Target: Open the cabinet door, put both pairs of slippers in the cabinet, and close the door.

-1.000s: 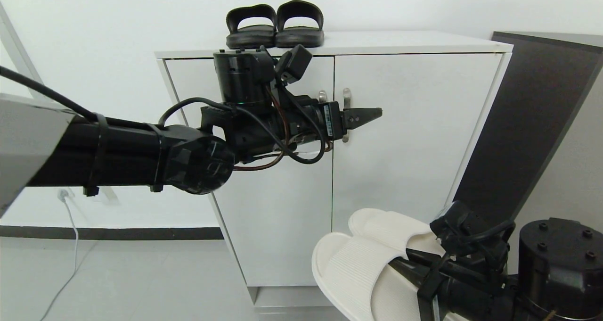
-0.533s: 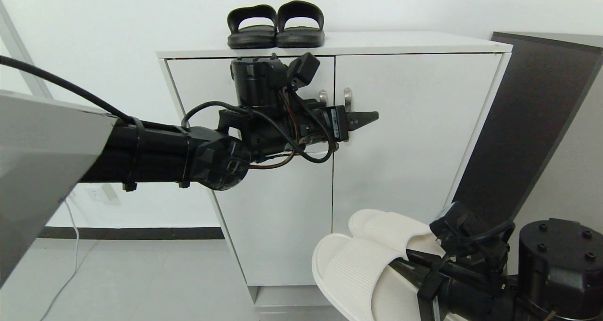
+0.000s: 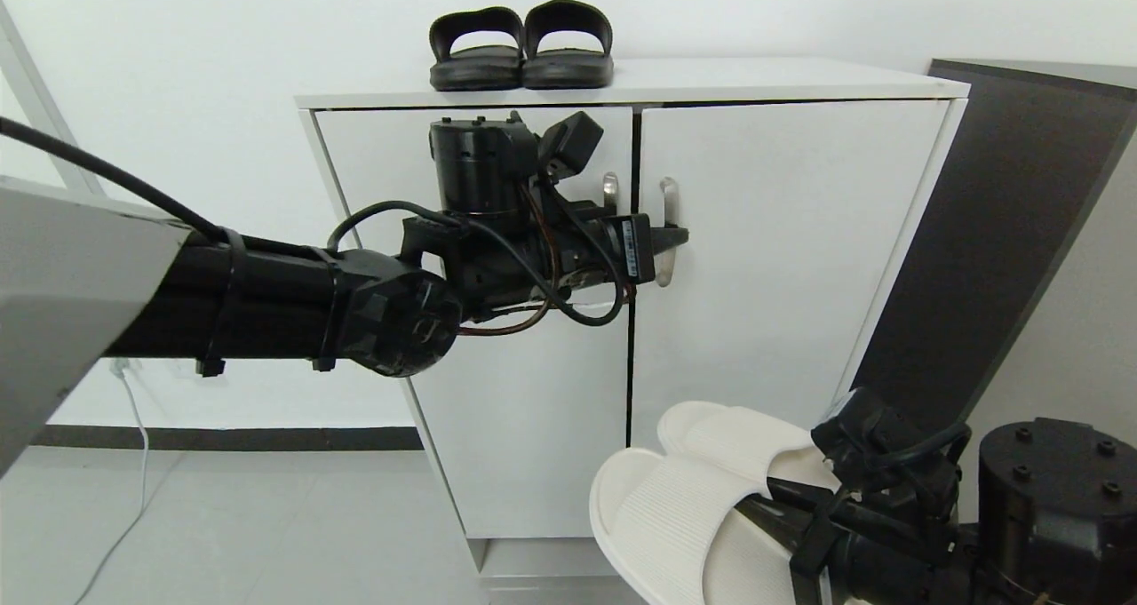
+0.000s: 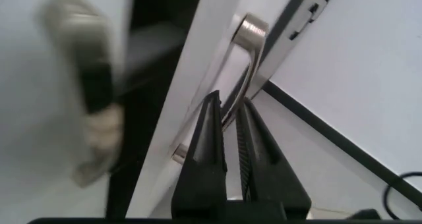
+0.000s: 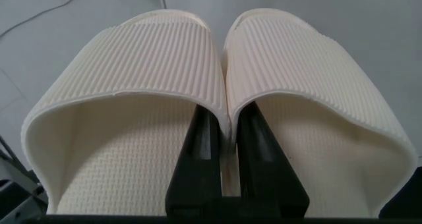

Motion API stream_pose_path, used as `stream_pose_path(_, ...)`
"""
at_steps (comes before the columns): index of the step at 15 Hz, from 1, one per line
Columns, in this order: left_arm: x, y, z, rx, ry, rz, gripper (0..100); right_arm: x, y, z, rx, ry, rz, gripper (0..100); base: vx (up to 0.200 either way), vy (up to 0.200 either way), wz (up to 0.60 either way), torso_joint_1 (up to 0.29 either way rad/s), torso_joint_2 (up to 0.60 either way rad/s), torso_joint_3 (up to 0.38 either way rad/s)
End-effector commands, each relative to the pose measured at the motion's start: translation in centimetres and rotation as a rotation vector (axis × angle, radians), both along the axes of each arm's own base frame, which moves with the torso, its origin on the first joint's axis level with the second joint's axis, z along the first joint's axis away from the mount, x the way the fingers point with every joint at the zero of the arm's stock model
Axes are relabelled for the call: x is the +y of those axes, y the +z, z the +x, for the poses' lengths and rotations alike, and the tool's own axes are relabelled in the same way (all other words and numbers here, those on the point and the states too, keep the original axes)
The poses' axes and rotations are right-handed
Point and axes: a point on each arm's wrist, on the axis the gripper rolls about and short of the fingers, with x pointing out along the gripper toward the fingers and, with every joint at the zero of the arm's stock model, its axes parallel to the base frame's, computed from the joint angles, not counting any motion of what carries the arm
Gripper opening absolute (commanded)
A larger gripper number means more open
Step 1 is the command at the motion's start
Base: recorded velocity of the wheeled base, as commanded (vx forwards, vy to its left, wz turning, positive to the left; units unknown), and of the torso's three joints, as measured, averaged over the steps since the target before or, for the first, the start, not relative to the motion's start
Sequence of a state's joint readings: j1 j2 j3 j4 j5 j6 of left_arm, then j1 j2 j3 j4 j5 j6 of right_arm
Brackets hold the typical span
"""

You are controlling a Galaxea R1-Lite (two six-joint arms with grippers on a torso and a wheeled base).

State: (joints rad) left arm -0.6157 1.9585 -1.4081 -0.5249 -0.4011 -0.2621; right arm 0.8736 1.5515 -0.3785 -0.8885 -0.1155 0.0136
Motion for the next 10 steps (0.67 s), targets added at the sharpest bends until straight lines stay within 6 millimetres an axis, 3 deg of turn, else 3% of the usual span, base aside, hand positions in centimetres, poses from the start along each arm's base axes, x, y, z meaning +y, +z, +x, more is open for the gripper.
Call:
stream_pose_path(1, 0.5, 1.2, -2.2, -0.016, -0.016, -0.010, 0, -0.2, 0.0, -0.3, 0.005, 0.022, 0.003, 0, 0.000, 0.000, 0.00, 0.000, 0.00, 0.000)
stream_pose_path(10, 2.9, 3.1, -8.6, -0.050, -0.062, -0.039, 0, -0.5, -0.3, -1.5, 0.026, 0.114, 0.010, 0, 0.000, 0.000, 0.00, 0.000, 0.00, 0.000)
